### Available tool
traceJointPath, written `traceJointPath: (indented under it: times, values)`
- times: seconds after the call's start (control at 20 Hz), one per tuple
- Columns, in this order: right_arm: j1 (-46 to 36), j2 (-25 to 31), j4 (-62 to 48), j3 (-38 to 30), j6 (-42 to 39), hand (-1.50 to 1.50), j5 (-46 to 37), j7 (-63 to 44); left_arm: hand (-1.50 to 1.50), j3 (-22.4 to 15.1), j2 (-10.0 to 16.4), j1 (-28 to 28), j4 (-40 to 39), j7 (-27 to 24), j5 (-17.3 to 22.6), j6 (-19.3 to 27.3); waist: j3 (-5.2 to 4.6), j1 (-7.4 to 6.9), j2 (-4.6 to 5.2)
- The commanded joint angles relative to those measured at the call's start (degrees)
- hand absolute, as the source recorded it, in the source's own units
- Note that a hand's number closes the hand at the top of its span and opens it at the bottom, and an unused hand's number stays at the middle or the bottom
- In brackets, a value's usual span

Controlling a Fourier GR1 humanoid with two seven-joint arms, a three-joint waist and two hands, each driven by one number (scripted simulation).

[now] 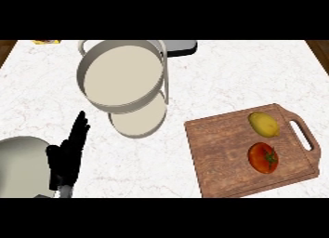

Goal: Pick the tomato from the cutting board and place it in the tiered basket

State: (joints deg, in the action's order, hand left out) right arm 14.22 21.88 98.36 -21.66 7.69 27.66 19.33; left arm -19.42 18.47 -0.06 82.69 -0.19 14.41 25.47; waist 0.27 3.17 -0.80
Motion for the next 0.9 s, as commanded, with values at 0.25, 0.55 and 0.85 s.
traceJointPath:
  times: [0.25, 0.55, 0.85]
  values:
    - [21.3, 14.0, 17.3, 2.2, -5.5, -1.5, -13.5, -12.5, 0.0, 0.1, 0.3, 4.9, -3.9, -2.9, -1.0, -0.1, -0.74, -0.61, 0.67]
    - [29.7, 14.4, 29.9, 5.1, 1.8, -1.5, -29.9, -24.7, 0.0, -0.8, -0.7, 4.5, -2.4, -1.3, -2.3, 1.1, -0.52, -1.88, 0.78]
    - [25.9, 11.9, 39.2, 12.3, 5.7, -1.5, -43.9, -42.3, 0.0, 1.6, -0.6, 0.6, -5.8, -0.7, -1.3, -2.2, -0.39, -3.2, 1.03]
